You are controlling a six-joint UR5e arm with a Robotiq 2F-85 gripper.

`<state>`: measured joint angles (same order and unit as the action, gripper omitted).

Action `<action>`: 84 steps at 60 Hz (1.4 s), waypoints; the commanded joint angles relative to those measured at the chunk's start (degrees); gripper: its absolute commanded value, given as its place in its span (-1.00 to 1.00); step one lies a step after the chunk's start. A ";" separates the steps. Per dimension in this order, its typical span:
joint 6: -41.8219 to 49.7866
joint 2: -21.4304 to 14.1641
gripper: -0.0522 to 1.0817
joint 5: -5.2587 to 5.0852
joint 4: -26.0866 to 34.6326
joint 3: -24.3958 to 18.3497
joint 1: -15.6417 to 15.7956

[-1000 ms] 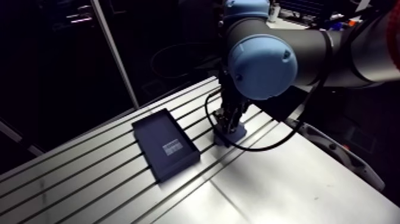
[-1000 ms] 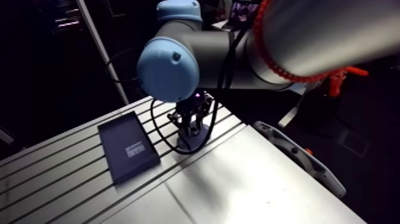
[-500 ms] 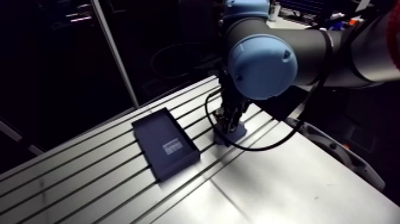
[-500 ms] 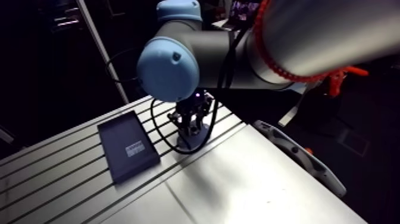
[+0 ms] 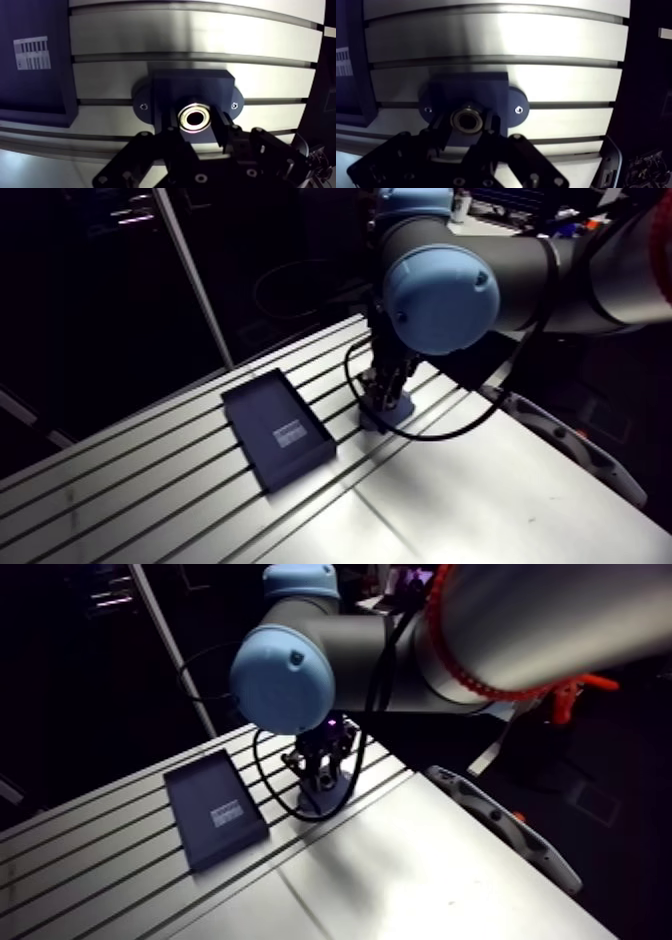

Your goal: Pick up the bearing and press it into the housing until flush.

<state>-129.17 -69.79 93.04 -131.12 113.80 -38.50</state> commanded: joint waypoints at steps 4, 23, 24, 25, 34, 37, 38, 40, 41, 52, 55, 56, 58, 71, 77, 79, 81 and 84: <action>-0.08 -0.03 0.21 -0.01 0.19 -0.20 0.00; -0.17 -0.03 0.21 0.87 0.29 -0.02 0.00; -0.17 -0.03 0.21 0.87 0.29 -0.02 0.00; -0.09 0.05 0.21 0.87 0.29 -0.02 0.00; -0.17 0.06 0.21 1.46 0.37 0.15 0.00; -0.17 0.06 0.21 1.56 0.38 0.23 0.00; -0.17 0.06 0.21 1.65 0.38 0.24 0.00; -0.17 0.06 0.21 1.66 0.38 0.24 0.00; -0.17 0.06 0.21 1.66 0.38 0.24 0.00; -0.09 0.06 0.21 1.66 0.21 0.33 0.00; 0.08 0.06 0.09 1.74 0.04 0.33 0.00; 0.08 0.06 0.09 1.74 0.04 0.33 0.00; 0.10 0.06 -0.27 1.68 0.10 0.33 0.00; 0.17 -0.28 -0.90 1.75 0.02 0.24 -0.08; 0.26 -0.70 -0.90 1.68 0.11 0.16 -0.09; 0.42 -0.80 -0.90 1.67 0.11 0.08 -0.09; 0.74 -0.82 -0.90 1.66 0.19 -0.08 -0.09; 1.05 -1.07 -0.90 1.59 0.36 -0.34 -0.09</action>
<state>-128.89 -70.24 94.76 -131.03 113.98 -38.55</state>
